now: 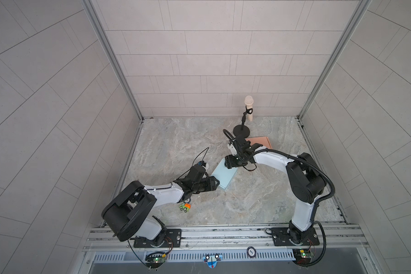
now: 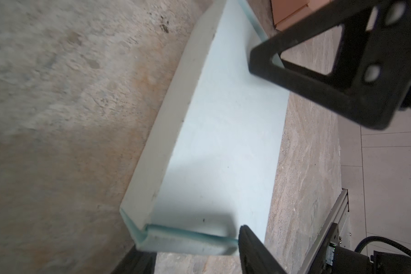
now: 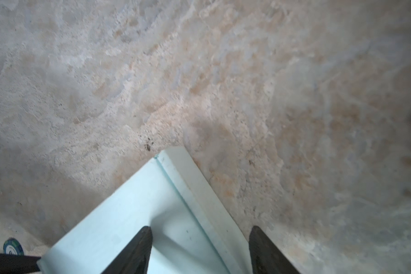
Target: Fold the paper box
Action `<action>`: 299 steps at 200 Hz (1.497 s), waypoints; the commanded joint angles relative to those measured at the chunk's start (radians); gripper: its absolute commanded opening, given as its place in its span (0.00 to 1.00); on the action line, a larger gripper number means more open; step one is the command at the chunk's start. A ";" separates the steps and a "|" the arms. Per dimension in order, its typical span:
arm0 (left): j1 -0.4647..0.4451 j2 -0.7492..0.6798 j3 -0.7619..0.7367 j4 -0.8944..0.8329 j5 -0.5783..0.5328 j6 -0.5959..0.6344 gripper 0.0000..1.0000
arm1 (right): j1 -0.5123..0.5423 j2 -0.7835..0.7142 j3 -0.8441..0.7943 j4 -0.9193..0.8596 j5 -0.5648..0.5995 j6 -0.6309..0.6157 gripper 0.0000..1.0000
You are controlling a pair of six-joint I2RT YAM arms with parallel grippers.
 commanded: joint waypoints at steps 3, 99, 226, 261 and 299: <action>0.022 0.012 0.025 0.015 0.021 0.036 0.58 | 0.004 -0.061 -0.067 -0.023 0.004 0.020 0.67; 0.087 0.095 0.122 -0.005 0.070 0.053 0.57 | 0.060 -0.220 -0.266 0.036 0.007 0.120 0.67; 0.222 0.270 0.391 -0.089 0.076 0.111 0.53 | 0.046 0.000 0.005 0.075 -0.021 0.098 0.68; 0.254 0.339 0.442 -0.078 0.071 0.107 0.53 | 0.019 0.081 0.086 0.078 -0.026 0.089 0.67; 0.278 0.412 0.508 -0.086 0.079 0.124 0.53 | 0.002 0.167 0.194 0.062 -0.037 0.080 0.67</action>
